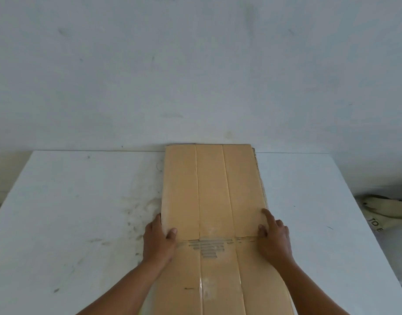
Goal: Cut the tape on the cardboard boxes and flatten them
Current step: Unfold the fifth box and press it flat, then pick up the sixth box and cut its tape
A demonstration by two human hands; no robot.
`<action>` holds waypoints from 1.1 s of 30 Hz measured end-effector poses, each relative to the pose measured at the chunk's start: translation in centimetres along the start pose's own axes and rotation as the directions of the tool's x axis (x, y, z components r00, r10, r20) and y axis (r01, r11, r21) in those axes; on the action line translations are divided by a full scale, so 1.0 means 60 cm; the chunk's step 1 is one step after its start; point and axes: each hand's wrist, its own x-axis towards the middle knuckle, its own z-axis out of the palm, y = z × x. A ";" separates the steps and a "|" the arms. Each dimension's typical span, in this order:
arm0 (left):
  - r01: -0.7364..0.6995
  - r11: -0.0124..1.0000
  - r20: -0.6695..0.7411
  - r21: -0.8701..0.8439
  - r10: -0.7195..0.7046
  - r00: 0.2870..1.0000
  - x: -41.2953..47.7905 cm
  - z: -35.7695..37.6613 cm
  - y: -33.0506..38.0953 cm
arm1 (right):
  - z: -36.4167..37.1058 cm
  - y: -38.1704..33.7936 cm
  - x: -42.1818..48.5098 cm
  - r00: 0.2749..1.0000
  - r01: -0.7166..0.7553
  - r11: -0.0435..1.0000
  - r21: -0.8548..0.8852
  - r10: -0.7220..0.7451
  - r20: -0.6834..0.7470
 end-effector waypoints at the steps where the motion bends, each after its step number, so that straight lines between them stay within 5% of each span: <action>1: -0.008 1.000 0.022 0.021 0.007 1.000 0.001 0.002 -0.002 | 0.008 0.002 0.001 1.000 0.000 1.000 -0.023 -0.001 -0.012; 13: 0.024 1.000 0.195 0.008 -0.025 0.980 -0.010 -0.047 0.014 | 0.016 -0.029 0.014 0.991 -0.073 0.995 -0.075 0.064 -0.116; 19: 0.020 0.998 0.140 -0.059 -0.011 0.990 -0.006 -0.117 -0.040 | 0.027 -0.108 0.003 0.967 0.187 0.978 -0.091 -0.200 -0.157; 28: 0.088 0.991 -0.049 -0.105 -0.093 0.994 -0.016 -0.334 -0.235 | 0.159 -0.316 -0.086 0.844 0.536 0.840 -0.079 -0.535 0.037; 33: 0.093 0.993 -0.084 -0.070 -0.099 0.992 -0.016 -0.480 -0.414 | 0.275 -0.464 -0.201 0.800 0.590 0.801 -0.100 -0.563 0.208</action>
